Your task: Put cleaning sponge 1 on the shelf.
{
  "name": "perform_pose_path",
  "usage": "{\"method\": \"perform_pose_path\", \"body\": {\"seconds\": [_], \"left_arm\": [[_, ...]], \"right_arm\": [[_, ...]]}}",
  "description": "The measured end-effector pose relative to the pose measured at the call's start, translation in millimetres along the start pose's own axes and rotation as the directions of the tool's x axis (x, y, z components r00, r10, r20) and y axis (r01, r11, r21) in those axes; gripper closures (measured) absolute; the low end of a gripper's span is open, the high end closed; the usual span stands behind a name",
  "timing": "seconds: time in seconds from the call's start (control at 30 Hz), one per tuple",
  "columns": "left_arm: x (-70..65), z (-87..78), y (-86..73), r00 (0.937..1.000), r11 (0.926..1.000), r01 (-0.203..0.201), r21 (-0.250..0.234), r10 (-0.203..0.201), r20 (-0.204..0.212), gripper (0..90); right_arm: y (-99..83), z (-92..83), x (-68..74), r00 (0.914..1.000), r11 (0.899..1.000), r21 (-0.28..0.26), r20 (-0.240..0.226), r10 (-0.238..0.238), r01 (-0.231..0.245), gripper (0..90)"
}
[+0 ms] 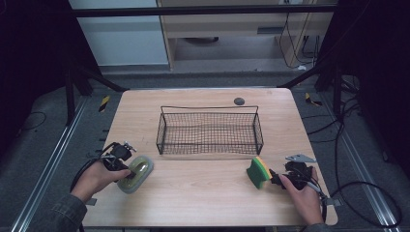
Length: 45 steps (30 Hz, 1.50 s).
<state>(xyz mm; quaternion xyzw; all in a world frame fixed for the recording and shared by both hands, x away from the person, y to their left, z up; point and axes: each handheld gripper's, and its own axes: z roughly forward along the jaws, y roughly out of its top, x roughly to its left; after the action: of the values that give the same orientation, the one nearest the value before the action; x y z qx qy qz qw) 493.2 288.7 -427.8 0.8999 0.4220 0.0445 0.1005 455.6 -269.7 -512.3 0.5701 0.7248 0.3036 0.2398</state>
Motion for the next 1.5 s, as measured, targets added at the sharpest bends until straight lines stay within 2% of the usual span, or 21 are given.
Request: {"method": "perform_pose_path", "body": {"seconds": [0.17, 0.37, 0.5, 0.6, 0.73, 0.77, 0.87, 0.9, 0.93, 0.97, 1.0, 1.03, 1.1, 1.17, 1.2, 1.27, 1.3, 1.4, 1.43, 1.47, 1.5], "left_arm": [[2.5, 0.0, 0.3, 1.0, 1.0, -0.007, 0.006, 0.007, 0.006, 68.9], [2.9, -3.5, -0.4, 0.9996, 0.9996, -0.027, -0.002, 0.027, 0.012, 69.7], [0.6, -12.9, 0.7, 0.9972, 0.9973, -0.074, -0.002, 0.074, 0.01, 69.8], [-1.0, -18.5, 1.6, 0.9956, 0.9956, -0.093, -0.01, 0.093, 0.011, 69.9], [-9.8, -38.0, 4.7, 0.9887, 0.9879, -0.149, -0.043, 0.149, 0.01, 69.9], [-9.8, -38.0, 4.7, 0.9887, 0.9879, -0.149, -0.043, 0.149, 0.01, 69.9], [-22.2, -56.4, 10.4, 0.9737, 0.9712, -0.228, -0.07, 0.228, -0.008, 69.9], [-22.2, -56.4, 10.4, 0.9737, 0.9712, -0.228, -0.07, 0.228, -0.008, 69.9], [-26.1, -61.3, 13.0, 0.9674, 0.9651, -0.253, -0.066, 0.253, -0.017, 69.9], [-32.9, -66.8, 17.5, 0.9547, 0.953, -0.297, -0.06, 0.296, -0.033, 69.9], [-32.9, -66.8, 17.5, 0.9547, 0.953, -0.297, -0.06, 0.296, -0.033, 69.9], [-39.0, -71.9, 22.8, 0.9437, 0.9422, -0.33, -0.057, 0.328, -0.04, 69.9], [-46.1, -77.7, 30.0, 0.9308, 0.9285, -0.365, -0.07, 0.362, -0.052, 69.9], [-51.3, -81.8, 36.4, 0.92, 0.9169, -0.391, -0.078, 0.388, -0.056, 69.9], [-51.3, -81.8, 36.4, 0.92, 0.9169, -0.391, -0.078, 0.388, -0.056, 69.9], [-57.2, -86.7, 46.3, 0.9026, 0.8991, -0.429, -0.085, 0.424, -0.073, 69.9], [-58.2, -88.7, 49.8, 0.896, 0.8926, -0.442, -0.087, 0.436, -0.083, 70.0], [-61.8, -94.8, 60.1, 0.8859, 0.881, -0.462, -0.103, 0.452, -0.103, 69.9], [-61.8, -94.8, 60.1, 0.8859, 0.881, -0.462, -0.103, 0.452, -0.103, 70.0], [-63.3, -96.4, 64.3, 0.8804, 0.8762, -0.471, -0.101, 0.461, -0.112, 70.0], [-64.9, -97.7, 70.2, 0.8711, 0.8674, -0.487, -0.1, 0.475, -0.123, 70.0]], "right_arm": [[-0.1, -0.1, 0.0, 1.0, 1.0, 0.0, -0.001, -0.001, 0.001, 0.5], [-0.2, -0.1, 0.0, 1.0, 1.0, -0.001, 0.0, -0.001, 0.001, 0.5], [-0.3, -0.1, 0.0, 1.0, 1.0, -0.001, 0.0, -0.001, 0.001, 0.5], [-0.3, -0.1, 0.0, 1.0, 1.0, -0.001, 0.0, -0.001, 0.001, 0.5], [-0.3, -0.1, 0.0, 1.0, 1.0, -0.002, -0.001, 0.0, 0.0, 0.5], [-0.3, -0.1, 0.0, 1.0, 1.0, -0.002, -0.001, 0.0, 0.0, 0.5], [-0.3, -0.1, 0.0, 1.0, 1.0, -0.002, 0.0, -0.001, 0.001, 0.5], [-0.3, -0.1, 0.0, 1.0, 1.0, -0.002, 0.0, -0.001, 0.001, 0.5], [-0.3, -0.1, 0.0, 1.0, 1.0, -0.001, 0.0, -0.001, 0.001, 0.5], [-0.3, -0.1, -0.1, 1.0, 1.0, -0.002, 0.0, -0.001, 0.001, 0.5], [-0.3, -0.1, -0.1, 1.0, 1.0, -0.002, 0.0, -0.001, 0.001, 0.5], [-0.4, -0.2, 0.1, 1.0, 1.0, -0.001, 0.0, 0.001, -0.001, 0.5], [-0.6, -0.3, 0.2, 1.0, 1.0, -0.002, 0.0, 0.002, -0.002, 0.5], [-0.6, -0.3, 0.2, 1.0, 1.0, -0.002, 0.0, 0.002, -0.002, 0.5], [-0.6, -0.3, 0.2, 1.0, 1.0, -0.002, 0.0, 0.002, -0.002, 0.5], [-0.7, -0.3, 0.2, 1.0, 1.0, -0.003, 0.0, 0.003, -0.003, 0.5], [-0.7, -0.2, 0.2, 1.0, 1.0, -0.004, 0.0, 0.003, -0.003, 0.5], [-0.7, -0.2, 0.0, 1.0, 1.0, -0.003, 0.0, 0.0, 0.0, 0.5], [-0.7, -0.2, 0.0, 1.0, 1.0, -0.003, 0.0, 0.0, 0.0, 0.5], [-0.7, -0.4, 0.2, 1.0, 1.0, -0.001, 0.001, 0.002, -0.002, 0.5], [-0.8, -0.4, 0.2, 1.0, 1.0, -0.001, 0.001, 0.002, -0.002, 0.5]]}}
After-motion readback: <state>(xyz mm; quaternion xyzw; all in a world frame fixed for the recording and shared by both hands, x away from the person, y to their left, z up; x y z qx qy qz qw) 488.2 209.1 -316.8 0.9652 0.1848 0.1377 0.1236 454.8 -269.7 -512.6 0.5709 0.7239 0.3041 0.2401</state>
